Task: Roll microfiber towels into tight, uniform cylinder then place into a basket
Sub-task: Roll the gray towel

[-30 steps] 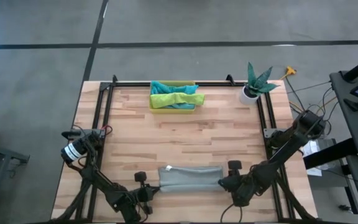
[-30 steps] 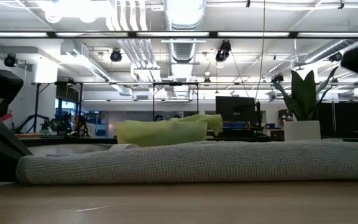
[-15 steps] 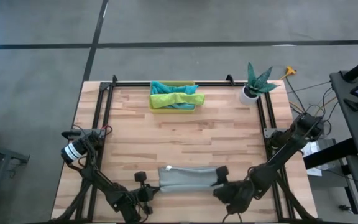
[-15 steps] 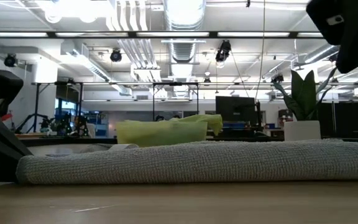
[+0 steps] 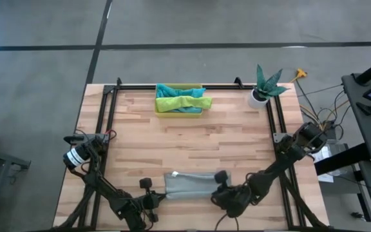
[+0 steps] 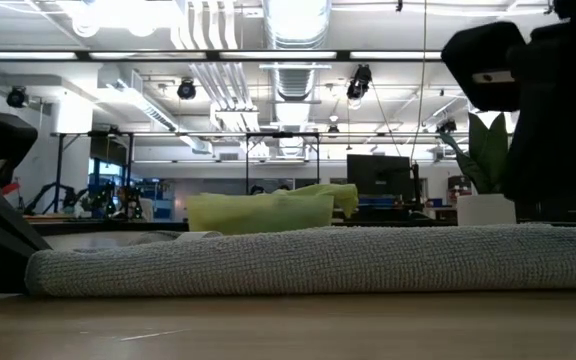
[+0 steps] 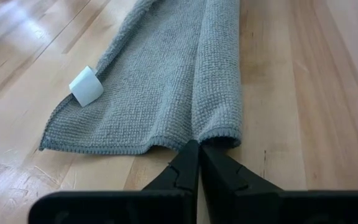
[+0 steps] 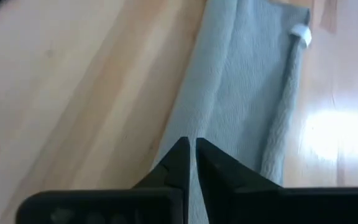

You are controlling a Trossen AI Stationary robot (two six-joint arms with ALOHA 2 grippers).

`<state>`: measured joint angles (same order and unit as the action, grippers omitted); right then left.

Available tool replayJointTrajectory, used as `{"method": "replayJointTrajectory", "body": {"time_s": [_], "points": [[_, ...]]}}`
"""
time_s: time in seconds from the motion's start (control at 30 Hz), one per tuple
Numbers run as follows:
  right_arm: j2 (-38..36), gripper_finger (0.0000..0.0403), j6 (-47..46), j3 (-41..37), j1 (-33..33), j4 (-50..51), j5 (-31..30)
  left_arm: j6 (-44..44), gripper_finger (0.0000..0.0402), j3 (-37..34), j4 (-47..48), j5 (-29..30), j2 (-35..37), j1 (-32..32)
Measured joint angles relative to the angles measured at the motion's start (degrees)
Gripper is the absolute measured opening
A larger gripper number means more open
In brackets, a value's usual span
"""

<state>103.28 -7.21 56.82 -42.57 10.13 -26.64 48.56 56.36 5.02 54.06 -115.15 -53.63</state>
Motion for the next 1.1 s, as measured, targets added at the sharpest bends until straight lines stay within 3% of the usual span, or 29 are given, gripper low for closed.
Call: {"method": "replayJointTrajectory", "body": {"time_s": [0.13,0.37,0.47,1.1], "points": [[0.0,0.0058,0.7,0.0,0.0,-3.2,1.2,0.0,0.0000,0.0,0.0,0.0,0.0,0.0],[1.9,0.0167,0.6,0.1,0.4,-6.1,2.5,0.0,0.0000,-0.1,-0.1,0.0,0.0,0.0],[3.9,0.0190,3.4,0.1,0.6,-10.2,2.5,0.0,0.0000,0.0,-0.1,0.0,0.0,0.0],[8.0,0.0143,4.5,0.1,2.8,-11.5,3.1,0.2,0.0000,0.0,-0.1,0.1,0.0,0.0]]}}
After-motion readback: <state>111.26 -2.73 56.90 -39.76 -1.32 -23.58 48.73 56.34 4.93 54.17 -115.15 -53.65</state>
